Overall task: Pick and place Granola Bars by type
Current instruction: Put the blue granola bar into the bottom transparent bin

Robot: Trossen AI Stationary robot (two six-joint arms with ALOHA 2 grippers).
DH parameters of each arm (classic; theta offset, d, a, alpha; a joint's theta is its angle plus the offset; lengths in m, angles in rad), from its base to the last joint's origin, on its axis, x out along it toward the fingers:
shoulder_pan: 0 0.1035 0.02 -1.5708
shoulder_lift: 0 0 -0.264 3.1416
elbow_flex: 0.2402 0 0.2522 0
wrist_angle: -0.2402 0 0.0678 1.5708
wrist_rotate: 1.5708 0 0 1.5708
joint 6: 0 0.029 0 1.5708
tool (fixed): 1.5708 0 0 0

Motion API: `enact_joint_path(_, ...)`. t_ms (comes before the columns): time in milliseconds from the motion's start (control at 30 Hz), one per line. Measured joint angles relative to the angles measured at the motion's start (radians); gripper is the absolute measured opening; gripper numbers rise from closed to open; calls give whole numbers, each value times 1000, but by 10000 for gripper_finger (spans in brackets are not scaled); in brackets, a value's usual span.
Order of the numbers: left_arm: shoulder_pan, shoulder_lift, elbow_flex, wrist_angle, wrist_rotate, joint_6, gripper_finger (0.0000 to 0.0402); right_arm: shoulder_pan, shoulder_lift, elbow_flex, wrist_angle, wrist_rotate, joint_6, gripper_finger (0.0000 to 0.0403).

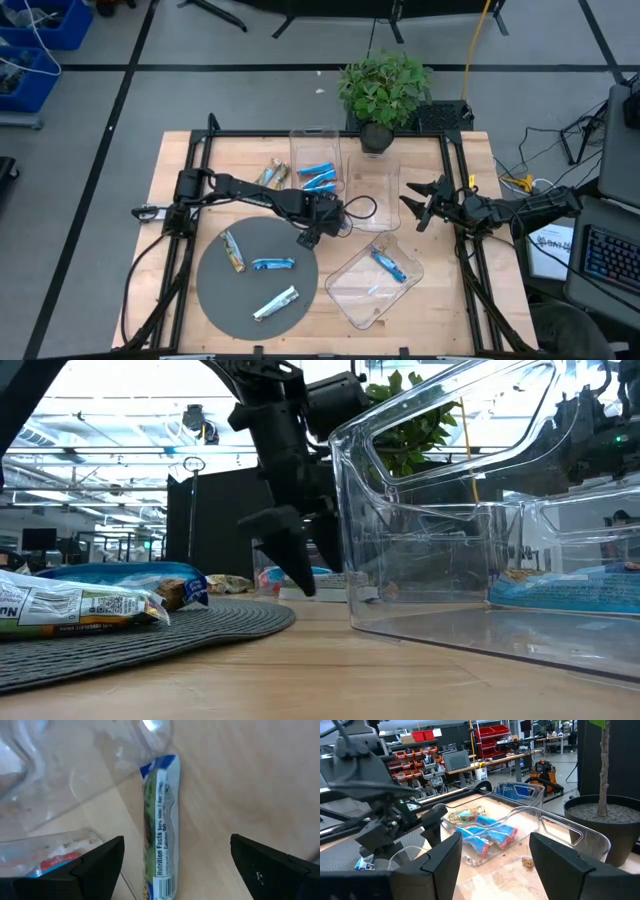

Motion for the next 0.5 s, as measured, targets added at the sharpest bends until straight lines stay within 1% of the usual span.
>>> enact_joint_path(500,10,25,0,22,-1,6,365,0,0,0,0,0,0,224)
